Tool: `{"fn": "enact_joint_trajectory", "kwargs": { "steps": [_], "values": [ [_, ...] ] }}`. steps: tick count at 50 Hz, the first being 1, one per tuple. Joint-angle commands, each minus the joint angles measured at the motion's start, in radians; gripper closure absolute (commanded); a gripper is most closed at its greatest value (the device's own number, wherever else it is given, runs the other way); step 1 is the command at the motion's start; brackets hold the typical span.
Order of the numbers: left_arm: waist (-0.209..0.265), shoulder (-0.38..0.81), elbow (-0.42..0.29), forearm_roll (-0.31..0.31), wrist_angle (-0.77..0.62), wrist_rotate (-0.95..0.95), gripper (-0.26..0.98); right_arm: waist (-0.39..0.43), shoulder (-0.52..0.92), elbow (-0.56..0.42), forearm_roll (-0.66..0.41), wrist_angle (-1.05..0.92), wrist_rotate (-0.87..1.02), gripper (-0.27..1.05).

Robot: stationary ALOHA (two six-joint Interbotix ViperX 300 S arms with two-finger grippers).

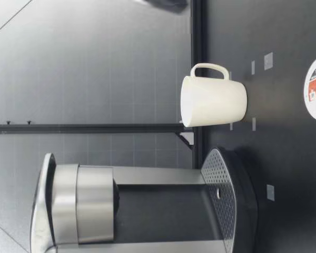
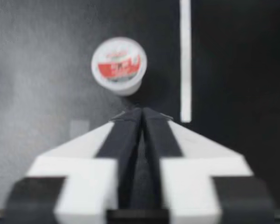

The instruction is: Place the coffee capsule inside the capsule container, then place the cup onto the center of the cup tray.

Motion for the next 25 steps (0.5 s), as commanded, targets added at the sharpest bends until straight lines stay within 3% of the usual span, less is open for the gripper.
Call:
{"fn": "enact_joint_trajectory", "kwargs": {
  "steps": [1, 15, 25],
  "values": [
    [0.003, 0.005, -0.023, 0.000, -0.011, 0.005, 0.58, 0.017, 0.025, -0.028, 0.003, -0.005, 0.002, 0.36],
    [0.003, 0.005, -0.017, 0.000, -0.009, 0.006, 0.58, 0.043, 0.127, -0.064, 0.029, 0.052, 0.006, -0.19],
    [0.003, 0.003, -0.015, 0.000, -0.009, 0.008, 0.58, 0.043, 0.218, -0.114, 0.031, 0.055, 0.012, -0.23]
  ]
}}
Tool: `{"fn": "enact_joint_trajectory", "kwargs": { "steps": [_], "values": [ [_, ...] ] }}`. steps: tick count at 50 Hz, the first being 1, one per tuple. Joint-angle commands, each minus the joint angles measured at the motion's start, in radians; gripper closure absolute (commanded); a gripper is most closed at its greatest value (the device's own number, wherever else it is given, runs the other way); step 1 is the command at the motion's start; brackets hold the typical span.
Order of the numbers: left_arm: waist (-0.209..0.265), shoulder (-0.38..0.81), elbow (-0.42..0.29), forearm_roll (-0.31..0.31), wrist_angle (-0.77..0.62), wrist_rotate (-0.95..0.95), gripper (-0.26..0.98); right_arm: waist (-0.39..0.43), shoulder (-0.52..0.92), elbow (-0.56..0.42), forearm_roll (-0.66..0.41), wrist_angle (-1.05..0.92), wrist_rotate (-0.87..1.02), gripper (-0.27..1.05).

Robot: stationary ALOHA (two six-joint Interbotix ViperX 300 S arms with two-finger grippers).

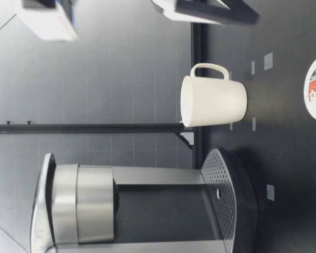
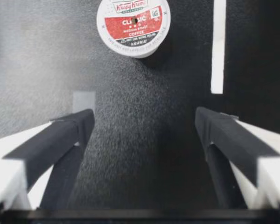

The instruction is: Place the coffee capsule inside the capsule container, then place the cup onto the center of the cup tray.

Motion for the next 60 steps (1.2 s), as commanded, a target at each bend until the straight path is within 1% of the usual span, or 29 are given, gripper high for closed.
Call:
{"fn": "enact_joint_trajectory", "kwargs": {
  "steps": [1, 17, 33, 49, 60],
  "values": [
    [0.003, 0.003, -0.014, 0.002, -0.011, 0.000, 0.58, 0.006, 0.023, -0.041, 0.003, -0.009, 0.003, -0.23],
    [0.003, 0.005, -0.011, 0.002, -0.009, 0.000, 0.58, 0.029, 0.129, -0.101, -0.011, -0.037, -0.012, -0.22],
    [0.002, 0.005, -0.012, 0.002, -0.006, -0.002, 0.58, 0.034, 0.192, -0.140, -0.023, -0.067, -0.009, -0.22],
    [0.003, 0.003, -0.006, 0.002, -0.002, -0.014, 0.58, 0.034, 0.233, -0.183, -0.072, -0.069, -0.009, -0.22],
    [0.003, 0.005, -0.003, 0.002, -0.002, -0.015, 0.58, 0.025, 0.252, -0.199, -0.086, -0.069, -0.009, -0.22]
  ]
}}
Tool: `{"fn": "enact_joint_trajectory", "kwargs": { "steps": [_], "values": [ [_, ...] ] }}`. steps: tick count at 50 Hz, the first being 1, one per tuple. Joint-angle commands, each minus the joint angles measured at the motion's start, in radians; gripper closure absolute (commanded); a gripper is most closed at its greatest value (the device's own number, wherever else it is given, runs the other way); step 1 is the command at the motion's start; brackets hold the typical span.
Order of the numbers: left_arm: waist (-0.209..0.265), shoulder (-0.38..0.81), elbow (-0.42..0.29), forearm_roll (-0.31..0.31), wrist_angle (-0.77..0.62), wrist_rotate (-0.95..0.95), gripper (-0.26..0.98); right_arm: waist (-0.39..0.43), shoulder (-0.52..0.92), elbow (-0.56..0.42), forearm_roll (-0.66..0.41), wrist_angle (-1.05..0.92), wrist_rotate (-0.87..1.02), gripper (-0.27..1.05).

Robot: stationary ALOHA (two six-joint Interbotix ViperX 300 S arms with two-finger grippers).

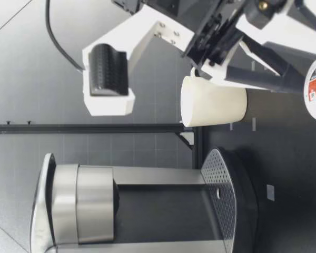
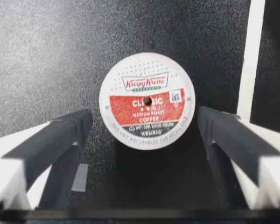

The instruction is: Place the coffee capsule inside the capsule container, then place the cup onto the center of the cup tray.

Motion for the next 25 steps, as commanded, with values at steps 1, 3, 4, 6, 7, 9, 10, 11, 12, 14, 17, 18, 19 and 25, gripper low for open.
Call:
{"fn": "enact_joint_trajectory", "kwargs": {
  "steps": [1, 3, 4, 6, 7, 9, 10, 11, 12, 14, 17, 18, 19, 25],
  "values": [
    [0.002, 0.003, -0.014, 0.002, -0.005, -0.002, 0.58, -0.005, -0.012, -0.026, -0.006, -0.008, 0.000, -0.22],
    [0.002, 0.005, -0.014, 0.002, -0.005, -0.002, 0.58, -0.006, -0.011, -0.028, -0.009, -0.008, 0.000, -0.21],
    [0.002, 0.005, -0.014, 0.002, -0.005, -0.003, 0.58, -0.006, -0.009, -0.031, -0.009, -0.008, 0.000, -0.21],
    [0.002, 0.003, -0.014, 0.002, -0.005, -0.003, 0.58, -0.008, -0.008, -0.034, -0.012, -0.008, 0.000, -0.19],
    [0.002, 0.003, -0.014, 0.002, -0.005, -0.003, 0.58, -0.009, -0.008, -0.035, -0.012, -0.008, 0.000, -0.19],
    [0.002, 0.003, -0.014, 0.002, -0.005, -0.003, 0.58, -0.011, -0.006, -0.035, -0.015, -0.008, 0.000, -0.17],
    [0.002, 0.003, -0.014, 0.002, -0.005, -0.003, 0.58, -0.012, -0.005, -0.037, -0.015, -0.008, 0.000, -0.16],
    [0.002, 0.005, -0.014, 0.002, -0.005, -0.003, 0.58, -0.012, -0.003, -0.038, -0.017, -0.008, 0.000, -0.16],
    [0.002, 0.003, -0.014, 0.002, -0.005, -0.003, 0.58, -0.014, -0.003, -0.038, -0.017, -0.008, 0.000, -0.15],
    [0.002, 0.005, -0.014, 0.002, -0.005, -0.003, 0.58, -0.015, 0.000, -0.040, -0.017, -0.008, 0.000, -0.14],
    [0.002, 0.003, -0.014, 0.002, -0.005, -0.003, 0.58, -0.015, 0.003, -0.043, -0.015, -0.008, 0.000, -0.13],
    [0.002, 0.003, -0.014, 0.002, -0.005, -0.003, 0.58, -0.015, 0.005, -0.044, -0.015, -0.008, 0.000, -0.12],
    [0.002, 0.003, -0.014, 0.002, -0.005, -0.003, 0.58, -0.015, 0.006, -0.046, -0.017, -0.008, 0.000, -0.12],
    [0.002, 0.005, -0.014, 0.002, -0.005, -0.003, 0.58, -0.015, 0.014, -0.054, -0.015, -0.008, 0.000, -0.07]
  ]
}}
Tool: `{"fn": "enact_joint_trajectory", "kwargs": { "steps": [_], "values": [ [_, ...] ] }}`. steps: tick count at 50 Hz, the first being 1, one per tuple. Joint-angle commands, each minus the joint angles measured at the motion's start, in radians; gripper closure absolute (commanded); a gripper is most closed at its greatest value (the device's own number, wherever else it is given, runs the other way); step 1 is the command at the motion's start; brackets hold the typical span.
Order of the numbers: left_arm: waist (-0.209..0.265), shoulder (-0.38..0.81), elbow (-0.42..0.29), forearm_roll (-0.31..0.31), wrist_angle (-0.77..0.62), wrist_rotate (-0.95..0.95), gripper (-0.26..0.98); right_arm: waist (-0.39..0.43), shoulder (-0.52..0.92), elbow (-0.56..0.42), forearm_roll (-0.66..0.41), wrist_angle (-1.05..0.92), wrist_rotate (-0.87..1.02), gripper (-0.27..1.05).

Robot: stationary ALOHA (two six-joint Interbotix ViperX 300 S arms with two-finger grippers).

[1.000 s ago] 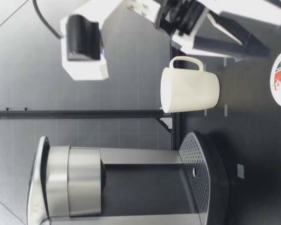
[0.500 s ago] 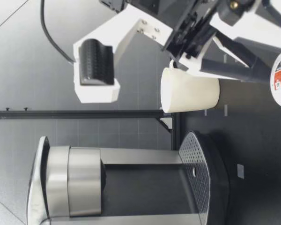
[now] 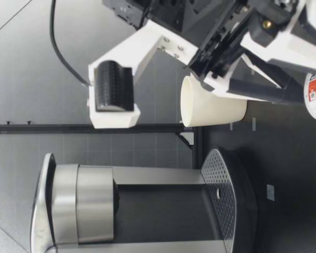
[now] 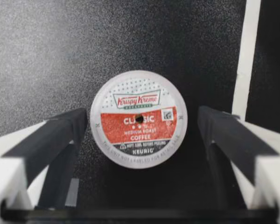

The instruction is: Place the coffee capsule inside the capsule container, then place the cup onto the center of the cup tray.

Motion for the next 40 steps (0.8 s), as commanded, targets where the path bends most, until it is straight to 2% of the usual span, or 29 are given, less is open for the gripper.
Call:
{"fn": "enact_joint_trajectory", "kwargs": {
  "steps": [1, 19, 31, 40],
  "values": [
    [0.003, 0.003, -0.014, 0.002, -0.005, 0.000, 0.58, -0.006, -0.012, -0.025, -0.002, -0.008, 0.002, -0.06],
    [0.003, 0.003, -0.014, 0.002, -0.005, 0.000, 0.58, -0.006, -0.018, -0.031, 0.000, 0.002, 0.000, 0.18],
    [0.003, 0.048, -0.034, -0.002, -0.003, -0.003, 0.58, -0.006, -0.061, -0.028, 0.014, -0.018, 0.009, 0.20],
    [0.008, 0.126, -0.114, -0.014, 0.092, -0.003, 0.58, -0.006, -0.137, 0.002, 0.061, -0.103, 0.026, 0.20]
  ]
}}
